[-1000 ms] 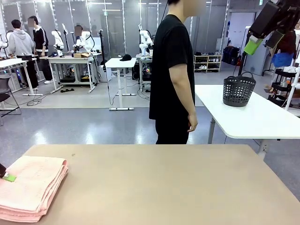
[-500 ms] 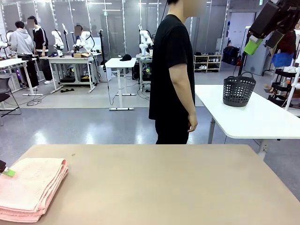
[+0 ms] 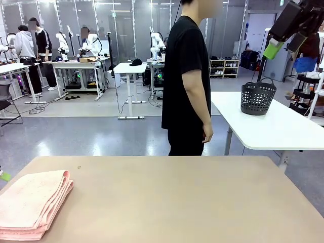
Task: Fold the towel.
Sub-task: Pick up the 100 cm Hotel Towel and place it on the left side of the table.
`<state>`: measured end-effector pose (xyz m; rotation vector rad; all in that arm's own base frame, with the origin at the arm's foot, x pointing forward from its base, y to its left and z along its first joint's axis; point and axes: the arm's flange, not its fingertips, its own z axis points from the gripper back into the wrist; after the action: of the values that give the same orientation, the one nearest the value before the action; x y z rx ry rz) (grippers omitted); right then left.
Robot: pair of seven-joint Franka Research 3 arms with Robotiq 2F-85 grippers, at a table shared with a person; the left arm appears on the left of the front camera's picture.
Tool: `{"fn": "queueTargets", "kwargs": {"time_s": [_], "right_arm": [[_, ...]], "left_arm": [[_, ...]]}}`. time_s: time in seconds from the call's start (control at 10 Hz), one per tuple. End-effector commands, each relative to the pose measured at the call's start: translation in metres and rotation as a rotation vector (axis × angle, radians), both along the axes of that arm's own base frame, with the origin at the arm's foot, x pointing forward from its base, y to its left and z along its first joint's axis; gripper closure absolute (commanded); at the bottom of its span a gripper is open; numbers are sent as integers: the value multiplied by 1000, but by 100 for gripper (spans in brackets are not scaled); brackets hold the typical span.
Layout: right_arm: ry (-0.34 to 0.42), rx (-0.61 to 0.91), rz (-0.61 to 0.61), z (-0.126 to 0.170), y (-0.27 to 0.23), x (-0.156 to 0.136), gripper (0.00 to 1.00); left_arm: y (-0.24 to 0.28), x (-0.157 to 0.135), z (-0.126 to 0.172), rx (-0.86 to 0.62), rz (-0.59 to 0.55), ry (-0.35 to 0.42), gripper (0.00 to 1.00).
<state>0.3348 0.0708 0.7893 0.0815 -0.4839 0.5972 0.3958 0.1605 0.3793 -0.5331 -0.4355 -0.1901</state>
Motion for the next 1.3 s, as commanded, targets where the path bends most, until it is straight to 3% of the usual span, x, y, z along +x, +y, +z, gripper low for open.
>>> {"fn": "queueTargets", "kwargs": {"time_s": [0.0, 0.1, 1.2], "right_arm": [[-5, -6, -2, 1, -1, 0, 0], [-5, -6, -2, 1, -1, 0, 0], [-5, -6, -2, 1, -1, 0, 0]], "left_arm": [[-18, -11, -1, 18, 15, 20, 0], [0, 0, 0, 0, 0, 0, 0], [0, 0, 0, 0, 0, 0, 0]]}}
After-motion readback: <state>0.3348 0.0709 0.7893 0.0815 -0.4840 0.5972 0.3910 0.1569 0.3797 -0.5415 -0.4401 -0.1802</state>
